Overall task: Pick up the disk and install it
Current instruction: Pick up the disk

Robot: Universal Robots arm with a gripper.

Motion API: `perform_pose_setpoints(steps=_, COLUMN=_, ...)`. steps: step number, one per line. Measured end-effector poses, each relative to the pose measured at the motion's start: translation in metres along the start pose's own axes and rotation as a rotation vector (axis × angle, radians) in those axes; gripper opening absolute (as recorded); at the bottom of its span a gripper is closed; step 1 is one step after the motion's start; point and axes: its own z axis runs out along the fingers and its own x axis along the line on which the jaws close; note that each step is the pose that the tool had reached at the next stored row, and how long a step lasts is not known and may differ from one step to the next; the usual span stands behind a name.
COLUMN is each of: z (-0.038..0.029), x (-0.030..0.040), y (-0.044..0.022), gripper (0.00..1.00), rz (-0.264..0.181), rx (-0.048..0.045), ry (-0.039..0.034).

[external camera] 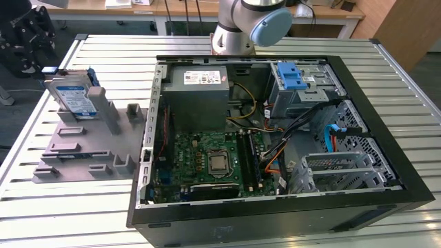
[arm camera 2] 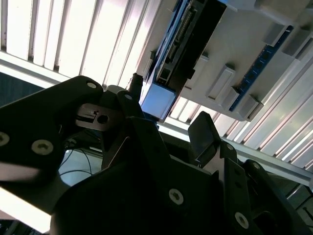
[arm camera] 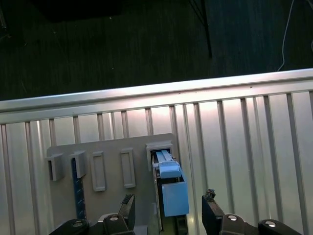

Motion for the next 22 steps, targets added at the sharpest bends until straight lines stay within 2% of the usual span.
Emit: perform_pose_setpoints(steps=22, z=0.0103, x=0.0003, y=-0.0002, gripper=0.65, rz=0.0, rx=0.0, ry=0.0)
